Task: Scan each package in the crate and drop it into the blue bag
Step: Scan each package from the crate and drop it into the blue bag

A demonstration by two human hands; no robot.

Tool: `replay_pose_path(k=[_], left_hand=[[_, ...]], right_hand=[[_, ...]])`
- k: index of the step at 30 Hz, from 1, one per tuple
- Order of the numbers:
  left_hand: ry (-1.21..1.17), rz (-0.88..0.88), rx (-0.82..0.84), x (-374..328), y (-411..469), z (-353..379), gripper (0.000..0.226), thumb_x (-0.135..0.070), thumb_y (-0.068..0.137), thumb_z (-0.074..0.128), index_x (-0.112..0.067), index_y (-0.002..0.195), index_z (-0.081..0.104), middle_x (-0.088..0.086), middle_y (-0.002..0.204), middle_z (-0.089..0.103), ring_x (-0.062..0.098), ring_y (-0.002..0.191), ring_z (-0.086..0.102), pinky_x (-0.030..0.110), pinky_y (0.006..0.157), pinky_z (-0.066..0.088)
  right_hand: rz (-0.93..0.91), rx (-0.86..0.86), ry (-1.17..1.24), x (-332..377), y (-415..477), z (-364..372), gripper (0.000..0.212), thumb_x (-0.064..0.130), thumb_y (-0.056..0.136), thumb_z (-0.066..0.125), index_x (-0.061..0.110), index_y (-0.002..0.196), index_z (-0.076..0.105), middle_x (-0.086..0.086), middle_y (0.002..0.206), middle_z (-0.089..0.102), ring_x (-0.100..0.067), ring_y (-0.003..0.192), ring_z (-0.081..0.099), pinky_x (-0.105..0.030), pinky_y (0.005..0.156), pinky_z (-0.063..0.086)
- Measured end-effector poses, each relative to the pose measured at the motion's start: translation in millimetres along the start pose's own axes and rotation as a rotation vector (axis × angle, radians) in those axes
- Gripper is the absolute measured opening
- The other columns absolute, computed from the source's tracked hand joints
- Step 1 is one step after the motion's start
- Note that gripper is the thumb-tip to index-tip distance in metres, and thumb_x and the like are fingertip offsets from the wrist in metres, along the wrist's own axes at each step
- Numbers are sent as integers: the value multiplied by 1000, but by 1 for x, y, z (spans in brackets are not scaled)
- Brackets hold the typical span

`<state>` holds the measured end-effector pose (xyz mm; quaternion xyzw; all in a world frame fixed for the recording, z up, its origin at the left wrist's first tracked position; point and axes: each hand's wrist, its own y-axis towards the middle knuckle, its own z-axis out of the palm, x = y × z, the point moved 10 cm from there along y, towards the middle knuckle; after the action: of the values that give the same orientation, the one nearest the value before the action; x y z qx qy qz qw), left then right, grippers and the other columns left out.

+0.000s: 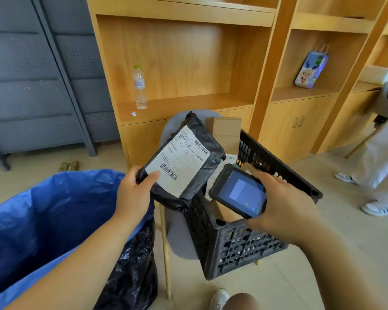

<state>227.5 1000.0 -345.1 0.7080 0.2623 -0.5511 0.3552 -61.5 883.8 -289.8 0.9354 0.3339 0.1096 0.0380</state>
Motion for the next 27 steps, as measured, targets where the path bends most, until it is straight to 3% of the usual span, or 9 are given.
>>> replay_pose_path(k=[4, 9, 11, 13, 18, 22, 27], left_hand=[[23, -72, -138, 31, -13, -75, 7, -25, 87, 65, -28, 81, 62, -20, 79, 70, -4, 70, 64, 26, 64, 44], [165, -151, -376, 56, -27, -170, 11, -30, 87, 63, -26, 79, 58, -10, 80, 67, 10, 76, 62, 29, 60, 43], [270, -213, -410, 68, -21, -195, 14, -35, 87, 64, -22, 83, 59, -4, 86, 67, 20, 80, 62, 39, 67, 49], [368, -286, -370, 81, -11, -206, 20, -37, 87, 63, -18, 92, 60, -2, 94, 67, 23, 89, 62, 42, 79, 50], [611, -414, -108, 110, 4, -185, 27, -36, 87, 64, -15, 105, 63, -7, 100, 63, 21, 95, 58, 30, 72, 37], [607, -380, 69, 108, 8, -143, 18, -37, 86, 66, -20, 79, 64, -6, 80, 63, 18, 81, 58, 30, 67, 39], [589, -248, 246, 73, 18, -64, 25, -33, 88, 64, -9, 83, 66, 5, 87, 68, 15, 76, 60, 30, 68, 45]], right_hand=[[-93, 26, 30, 43, 16, 15, 92, 55, 55, 76, 32, 131, 32, 7, 112, 52, -14, 86, 46, -27, 60, 38], [-179, 73, 72, 95, 28, 32, 89, 53, 54, 78, 34, 127, 31, 10, 100, 46, -13, 83, 44, -29, 60, 38], [-198, 93, 85, 109, 30, 39, 88, 53, 54, 78, 35, 127, 31, 12, 97, 43, -12, 82, 44, -28, 57, 38], [-215, 109, 76, 119, 30, 45, 89, 54, 54, 77, 36, 127, 29, 13, 96, 41, -10, 82, 42, -22, 54, 32], [-207, 142, 77, 118, 30, 52, 88, 54, 53, 78, 36, 125, 30, 13, 97, 42, -9, 85, 43, -26, 61, 38], [-146, 134, 57, 96, 31, 46, 89, 55, 53, 77, 37, 126, 30, 14, 98, 42, -9, 85, 44, -27, 62, 39], [-55, 85, 42, 48, 32, 27, 91, 57, 51, 76, 36, 128, 32, 13, 98, 43, -11, 83, 46, -26, 57, 39]])
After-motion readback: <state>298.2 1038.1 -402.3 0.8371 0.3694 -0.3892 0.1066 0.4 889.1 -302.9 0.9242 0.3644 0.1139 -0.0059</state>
